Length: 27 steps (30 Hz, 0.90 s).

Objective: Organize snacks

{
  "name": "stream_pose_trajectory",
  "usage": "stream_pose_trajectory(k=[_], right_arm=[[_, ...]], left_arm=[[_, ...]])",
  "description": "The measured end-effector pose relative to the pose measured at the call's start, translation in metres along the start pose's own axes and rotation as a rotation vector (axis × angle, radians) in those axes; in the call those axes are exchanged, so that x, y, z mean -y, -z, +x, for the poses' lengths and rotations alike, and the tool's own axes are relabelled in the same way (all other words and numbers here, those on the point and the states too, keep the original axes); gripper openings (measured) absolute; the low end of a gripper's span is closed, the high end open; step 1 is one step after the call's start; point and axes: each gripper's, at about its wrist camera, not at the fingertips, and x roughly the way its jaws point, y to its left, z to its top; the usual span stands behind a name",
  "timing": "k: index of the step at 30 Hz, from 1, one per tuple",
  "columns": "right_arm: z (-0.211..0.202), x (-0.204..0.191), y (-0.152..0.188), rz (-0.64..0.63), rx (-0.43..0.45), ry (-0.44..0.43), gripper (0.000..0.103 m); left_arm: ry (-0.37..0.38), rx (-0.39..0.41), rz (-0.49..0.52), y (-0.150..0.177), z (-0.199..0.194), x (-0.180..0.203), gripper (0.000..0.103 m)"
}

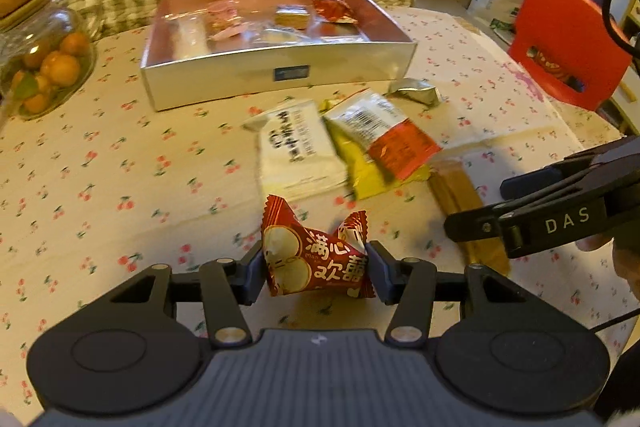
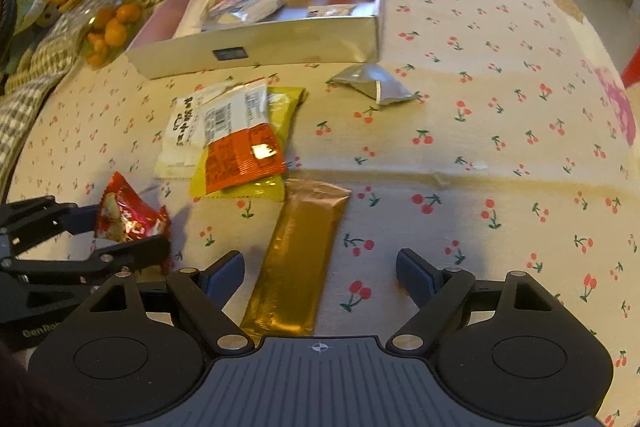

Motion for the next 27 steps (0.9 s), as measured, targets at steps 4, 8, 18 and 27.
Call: stream_pose_trajectory(k=[4,8,18,27], right_arm=[[0.001,-0.009,0.005,-0.048,0.014,0.019,0.086],[0.002,-0.015,0.011,-0.088,0.045,0.048,0.086],[-0.001,-0.014,0.033,-0.154,0.167,0.063,0.081],[-0.01,-0.009,0.041,-0.165,0.204,0.062,0.043]], left_arm=[[-0.007,0.003,-0.002,0.005,-0.005,-0.007,0.049],[-0.012,0.013,0.001,0.008,-0.005,-0.007,0.055],[-0.023,0.093,0.059,0.02,0.007,0.007,0.062],[-0.017,0.128,0.052,0.023,0.005,0.006,0.057]])
